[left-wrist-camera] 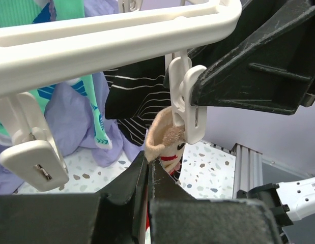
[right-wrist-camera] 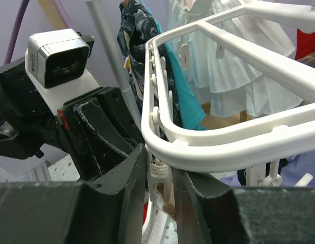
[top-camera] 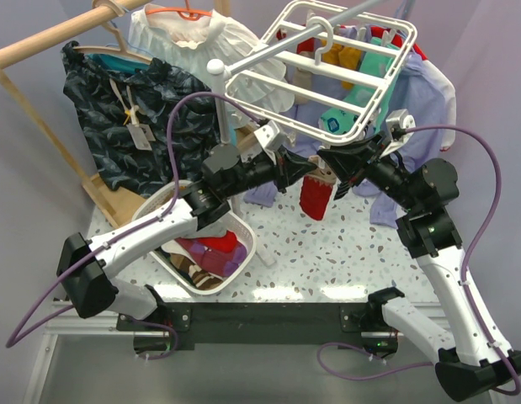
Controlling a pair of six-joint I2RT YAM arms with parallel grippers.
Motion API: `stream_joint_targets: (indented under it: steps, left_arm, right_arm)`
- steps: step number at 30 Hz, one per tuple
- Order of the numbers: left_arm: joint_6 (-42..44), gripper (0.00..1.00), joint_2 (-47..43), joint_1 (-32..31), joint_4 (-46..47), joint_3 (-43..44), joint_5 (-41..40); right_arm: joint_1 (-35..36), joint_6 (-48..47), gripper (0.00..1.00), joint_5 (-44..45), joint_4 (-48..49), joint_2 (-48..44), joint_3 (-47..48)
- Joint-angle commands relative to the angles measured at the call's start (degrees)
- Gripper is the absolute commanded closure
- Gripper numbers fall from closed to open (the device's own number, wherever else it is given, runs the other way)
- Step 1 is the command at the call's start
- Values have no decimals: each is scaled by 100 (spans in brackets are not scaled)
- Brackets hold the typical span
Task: Clip the socks to the hanger
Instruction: Clamp the sock onto the hanger.
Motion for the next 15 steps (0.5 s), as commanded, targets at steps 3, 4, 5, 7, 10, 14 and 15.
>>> stream_joint_targets:
  steps: [3,4,5,7,10,14,15]
  left_arm:
    - [-387,100,-108,133,123,264,193]
    - [-431,100,-82,133,97,308,227]
    - [-458,100,-73,133,88,334,263]
    - [-537,100,-55,133,79,370,350]
    - [-642,100,-64,133,97,387,465]
    - [-713,100,-116,133,114,387,597]
    - [-730,100,-125,133,105,387,597]
  right_arm:
    - [17,-203,92,-224,-94,25,-89]
    - [17,-203,92,-216,-103,25,-89]
    - [8,-212,92,-224,-103,16,-107]
    - [26,-221,92,-224,-95,16,-107]
    - [8,-247,92,-224,-68,8,-116]
    - [8,-274,91,-207,-68,8,-107]
    - [17,-274,91,-215,-68,8,-107]
